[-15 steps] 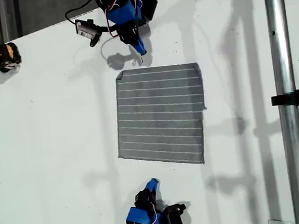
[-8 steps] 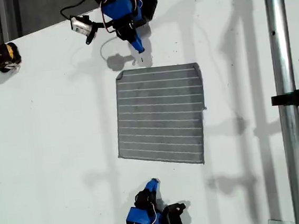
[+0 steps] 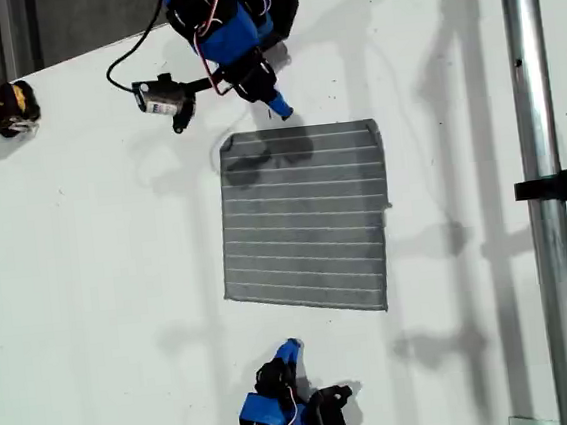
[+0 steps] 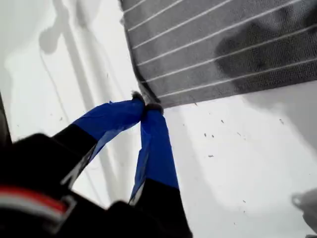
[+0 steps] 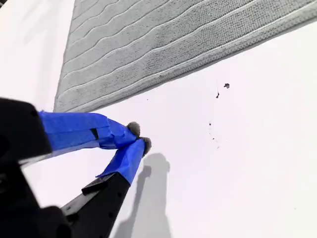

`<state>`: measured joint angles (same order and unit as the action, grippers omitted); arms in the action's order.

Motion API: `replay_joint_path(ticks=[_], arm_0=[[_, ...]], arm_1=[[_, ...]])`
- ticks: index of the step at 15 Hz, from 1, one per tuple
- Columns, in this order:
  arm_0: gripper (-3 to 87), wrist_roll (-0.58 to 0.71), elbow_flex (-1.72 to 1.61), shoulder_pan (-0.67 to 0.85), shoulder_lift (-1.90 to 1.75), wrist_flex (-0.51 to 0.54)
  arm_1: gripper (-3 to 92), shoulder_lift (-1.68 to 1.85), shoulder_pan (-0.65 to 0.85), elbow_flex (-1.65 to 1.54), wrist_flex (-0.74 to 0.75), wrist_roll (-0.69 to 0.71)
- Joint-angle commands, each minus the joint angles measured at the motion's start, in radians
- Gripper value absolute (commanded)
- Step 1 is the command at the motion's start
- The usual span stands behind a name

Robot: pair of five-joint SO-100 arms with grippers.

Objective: Grasp corners of a towel and fold twice.

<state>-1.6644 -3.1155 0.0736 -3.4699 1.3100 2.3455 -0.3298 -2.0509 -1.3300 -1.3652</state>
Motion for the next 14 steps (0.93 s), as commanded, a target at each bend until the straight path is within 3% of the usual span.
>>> replay_joint_path(ticks=[1,5,12,13,14], arm_0=[[-1.4,-0.005,0.003,-0.018,-0.006,-0.003],[-1.4,-0.011,0.003,-0.020,-0.006,-0.003],[-1.3,-0.034,0.003,-0.040,-0.006,-0.006],[-1.3,-0.035,0.003,-0.041,-0.006,-0.006],[-1.3,-0.038,0.003,-0.046,-0.006,-0.006]], arm_1=[[-0.2,-0.166,-0.058,0.218,0.003,0.052],[-0.2,-0.472,-0.150,0.517,-0.083,0.120],[0.2,-0.630,-0.219,0.635,-0.123,0.127],[26.2,-0.623,-0.213,0.635,-0.133,0.127],[39.0,-0.626,-0.213,0.643,-0.138,0.141]])
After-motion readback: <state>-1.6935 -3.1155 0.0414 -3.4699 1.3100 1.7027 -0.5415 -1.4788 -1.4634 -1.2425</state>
